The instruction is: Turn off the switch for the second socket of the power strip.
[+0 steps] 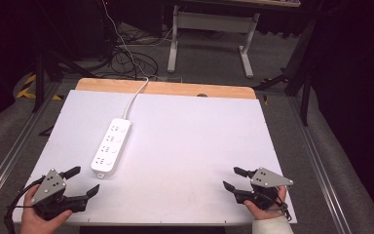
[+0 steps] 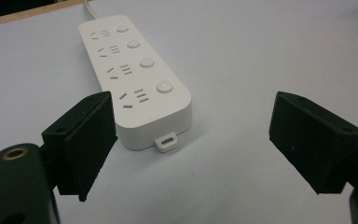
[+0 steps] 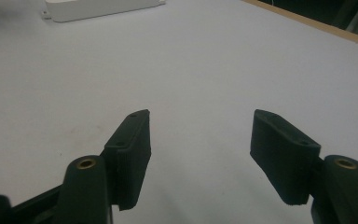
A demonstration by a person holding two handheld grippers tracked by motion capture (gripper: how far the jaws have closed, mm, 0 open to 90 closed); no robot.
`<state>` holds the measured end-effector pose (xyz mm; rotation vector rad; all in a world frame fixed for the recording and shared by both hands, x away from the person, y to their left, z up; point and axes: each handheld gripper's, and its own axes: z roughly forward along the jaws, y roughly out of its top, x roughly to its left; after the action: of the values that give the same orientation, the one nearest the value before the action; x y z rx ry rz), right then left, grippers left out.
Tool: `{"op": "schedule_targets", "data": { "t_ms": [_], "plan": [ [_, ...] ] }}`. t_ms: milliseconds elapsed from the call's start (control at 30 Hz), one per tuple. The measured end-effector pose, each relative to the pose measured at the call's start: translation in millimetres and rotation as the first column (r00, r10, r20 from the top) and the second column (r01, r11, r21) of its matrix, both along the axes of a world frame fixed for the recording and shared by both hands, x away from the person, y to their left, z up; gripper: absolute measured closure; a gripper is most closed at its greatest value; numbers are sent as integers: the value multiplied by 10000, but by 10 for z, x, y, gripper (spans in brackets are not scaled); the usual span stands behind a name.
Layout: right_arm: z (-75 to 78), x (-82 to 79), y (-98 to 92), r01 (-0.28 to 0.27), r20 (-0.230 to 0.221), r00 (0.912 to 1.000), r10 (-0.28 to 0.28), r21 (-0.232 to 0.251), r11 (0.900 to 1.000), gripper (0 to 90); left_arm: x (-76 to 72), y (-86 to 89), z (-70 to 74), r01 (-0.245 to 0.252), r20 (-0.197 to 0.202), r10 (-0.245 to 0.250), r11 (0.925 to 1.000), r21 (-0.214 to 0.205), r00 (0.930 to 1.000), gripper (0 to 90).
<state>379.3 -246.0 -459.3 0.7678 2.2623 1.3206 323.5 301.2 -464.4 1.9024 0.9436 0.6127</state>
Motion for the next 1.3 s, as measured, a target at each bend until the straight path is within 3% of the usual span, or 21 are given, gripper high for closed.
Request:
{"op": "schedule_targets", "data": {
  "t_ms": [467, 733, 867, 1033, 1167, 1300],
  "plan": [
    [-7, 1, -1, 22, -13, 10000, -22, 4, 10000, 387, -16, 5, 20, -12, 45, 12, 10000, 28, 10000, 155],
    [-12, 5, 2, 10, -56, 10000, -11, -24, 10000, 387, -8, 6, 37, -191, -368, 196, 9997, 158, 9991, 159],
    [-19, 13, 8, 16, -122, 9999, -16, -27, 10000, 387, 23, 11, 91, -310, -652, 317, 9994, 121, 9974, 163],
    [-21, 13, 13, -35, -127, 9999, 34, -39, 10000, 387, 29, -3, 187, -178, -719, 168, 9997, -137, 9973, 184],
    [-27, 20, 13, -42, -167, 9999, 42, -7, 10000, 387, 56, -29, 260, -59, -665, 69, 9999, 155, 9978, 185],
    [-29, 20, 16, -37, -193, 9998, 37, 3, 10000, 387, 84, -49, 325, 25, -712, -20, 10000, 79, 9975, 185]
  ]
}}
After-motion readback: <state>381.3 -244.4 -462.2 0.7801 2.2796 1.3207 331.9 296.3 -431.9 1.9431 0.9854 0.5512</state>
